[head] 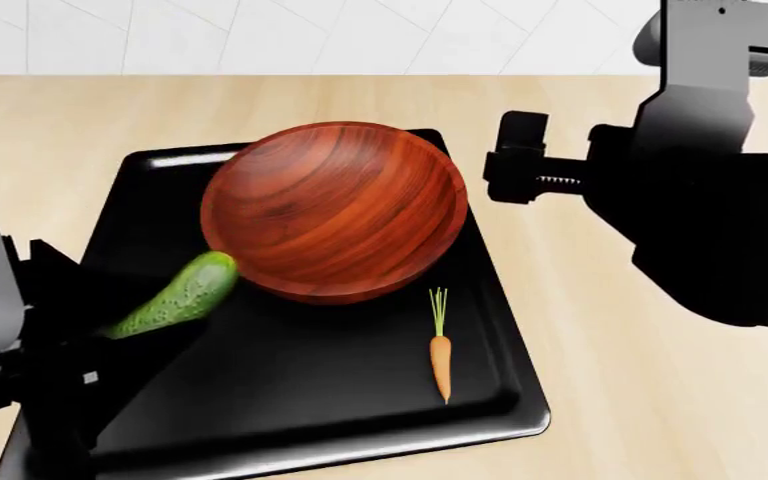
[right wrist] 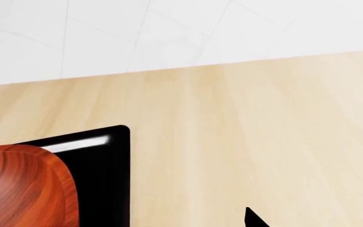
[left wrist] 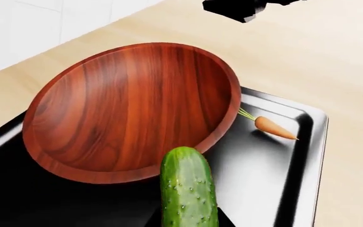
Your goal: Place the two vegetables and bowl onto the tray for setting up a vegetable dip station.
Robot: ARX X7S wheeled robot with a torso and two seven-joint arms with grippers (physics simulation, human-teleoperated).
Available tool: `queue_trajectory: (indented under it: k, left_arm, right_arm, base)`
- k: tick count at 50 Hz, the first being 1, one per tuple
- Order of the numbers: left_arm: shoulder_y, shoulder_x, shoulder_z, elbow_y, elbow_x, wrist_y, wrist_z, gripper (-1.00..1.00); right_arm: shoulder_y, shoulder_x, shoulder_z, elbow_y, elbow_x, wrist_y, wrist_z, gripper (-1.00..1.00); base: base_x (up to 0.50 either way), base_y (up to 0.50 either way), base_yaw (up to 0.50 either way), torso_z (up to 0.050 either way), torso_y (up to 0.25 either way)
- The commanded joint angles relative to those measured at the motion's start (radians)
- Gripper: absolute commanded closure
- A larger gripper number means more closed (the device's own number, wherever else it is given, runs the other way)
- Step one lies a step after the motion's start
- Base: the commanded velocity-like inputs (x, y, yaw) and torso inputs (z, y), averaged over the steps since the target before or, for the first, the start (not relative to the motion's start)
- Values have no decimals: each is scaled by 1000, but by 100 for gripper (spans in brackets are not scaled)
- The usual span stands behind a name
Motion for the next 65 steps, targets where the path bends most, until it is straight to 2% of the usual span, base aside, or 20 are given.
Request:
queue_trajectory:
  k: [1, 27, 28, 44, 50, 55, 60, 61, 65]
  left_arm:
    - [-17, -37, -8, 25, 2, -27, 33, 100]
    - [-16, -52, -27, 13, 4, -31, 41, 100]
    - [-15, -50, -27, 13, 5, -34, 40, -100]
    - [-10, -48, -35, 12, -22, -24, 24, -100]
    - [-26, -30, -59, -28, -74, 46, -37, -100]
    - [-67, -2, -104, -77, -128, 94, -120, -100]
    - [-88, 41, -138, -91, -141, 200, -315, -100]
    - [-93, 64, -145, -95, -137, 231, -397, -100]
    - [-116, 116, -161, -123, -188, 246, -532, -100]
  right_arm:
    - [-3, -1, -5, 3, -2, -2, -3, -100]
    - [0, -1, -11, 4, -3, -3, -7, -100]
    - [0, 1, -10, 3, -4, -4, -8, -100]
    - [0, -1, -14, 4, -4, -8, -9, -100]
    - [7, -4, -14, 6, -3, -7, -8, -100]
    - [25, -6, -17, 5, 0, 4, -1, -100]
    - [64, 0, 0, -14, -32, 3, 7, -100]
    - [81, 0, 0, -18, -34, 14, 11, -100]
    - [112, -6, -5, -19, -36, 34, 17, -100]
  base:
    - [0, 0, 0, 0, 0]
    - [0, 0, 0, 0, 0]
    - [0, 0, 0, 0, 0]
    - [0, 0, 0, 0, 0]
    - [0, 0, 0, 0, 0]
    - [0, 0, 0, 0, 0]
    - [0, 0, 0, 0, 0]
    - [0, 0, 0, 0, 0]
    - [0, 0, 0, 0, 0]
